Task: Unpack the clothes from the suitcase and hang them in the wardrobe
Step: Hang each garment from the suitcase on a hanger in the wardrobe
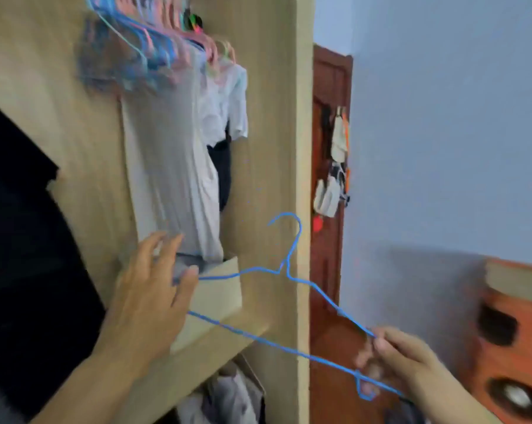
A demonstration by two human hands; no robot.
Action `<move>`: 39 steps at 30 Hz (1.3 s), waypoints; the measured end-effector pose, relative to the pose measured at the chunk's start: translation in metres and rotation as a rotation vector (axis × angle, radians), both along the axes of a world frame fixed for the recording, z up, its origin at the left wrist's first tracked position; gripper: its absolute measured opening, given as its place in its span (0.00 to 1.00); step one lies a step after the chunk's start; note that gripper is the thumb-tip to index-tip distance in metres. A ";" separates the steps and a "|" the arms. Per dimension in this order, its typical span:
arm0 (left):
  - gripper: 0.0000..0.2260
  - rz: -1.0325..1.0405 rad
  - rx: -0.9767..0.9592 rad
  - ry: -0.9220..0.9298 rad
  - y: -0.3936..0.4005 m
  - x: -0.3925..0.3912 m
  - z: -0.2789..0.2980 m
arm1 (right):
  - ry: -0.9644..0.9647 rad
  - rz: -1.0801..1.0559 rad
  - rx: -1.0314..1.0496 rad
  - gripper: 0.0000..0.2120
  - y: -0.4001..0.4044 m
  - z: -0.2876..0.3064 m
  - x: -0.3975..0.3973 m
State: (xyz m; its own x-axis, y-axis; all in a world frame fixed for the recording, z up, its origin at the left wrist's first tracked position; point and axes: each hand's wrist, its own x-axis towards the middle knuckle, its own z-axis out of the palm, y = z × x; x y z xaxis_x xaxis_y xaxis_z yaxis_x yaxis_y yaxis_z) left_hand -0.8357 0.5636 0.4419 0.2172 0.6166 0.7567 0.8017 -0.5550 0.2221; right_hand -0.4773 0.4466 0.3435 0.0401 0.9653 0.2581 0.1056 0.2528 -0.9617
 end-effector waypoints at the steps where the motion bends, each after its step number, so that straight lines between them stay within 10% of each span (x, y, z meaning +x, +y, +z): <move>1: 0.26 -0.023 -0.094 0.060 0.000 0.028 -0.038 | -0.010 -0.022 -0.072 0.14 -0.034 -0.026 0.036; 7: 0.19 -0.415 -0.972 0.149 -0.102 0.234 -0.252 | 0.071 -0.232 -0.609 0.24 -0.249 -0.171 0.233; 10: 0.21 -0.542 -1.173 0.186 -0.176 0.339 -0.331 | -0.186 -0.290 -0.877 0.35 -0.334 -0.237 0.318; 13: 0.17 -0.690 -1.322 0.314 -0.236 0.431 -0.376 | -0.309 -0.328 -1.056 0.15 -0.395 -0.286 0.353; 28: 0.09 -0.572 -1.639 0.934 -0.274 0.632 -0.611 | 0.400 -1.439 -1.156 0.11 -0.459 -0.442 0.438; 39: 0.18 -0.626 -1.357 1.084 -0.288 0.783 -0.862 | 0.259 -1.477 -1.137 0.11 -0.453 -0.654 0.561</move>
State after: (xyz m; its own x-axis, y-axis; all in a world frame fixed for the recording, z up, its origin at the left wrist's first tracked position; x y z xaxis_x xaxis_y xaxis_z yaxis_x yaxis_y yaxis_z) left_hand -0.0528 0.2757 -0.4204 0.6201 0.2558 -0.7416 0.6523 -0.6933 0.3063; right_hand 0.0835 -0.0066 -0.3107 0.8171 -0.1940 -0.5428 -0.5420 -0.5792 -0.6089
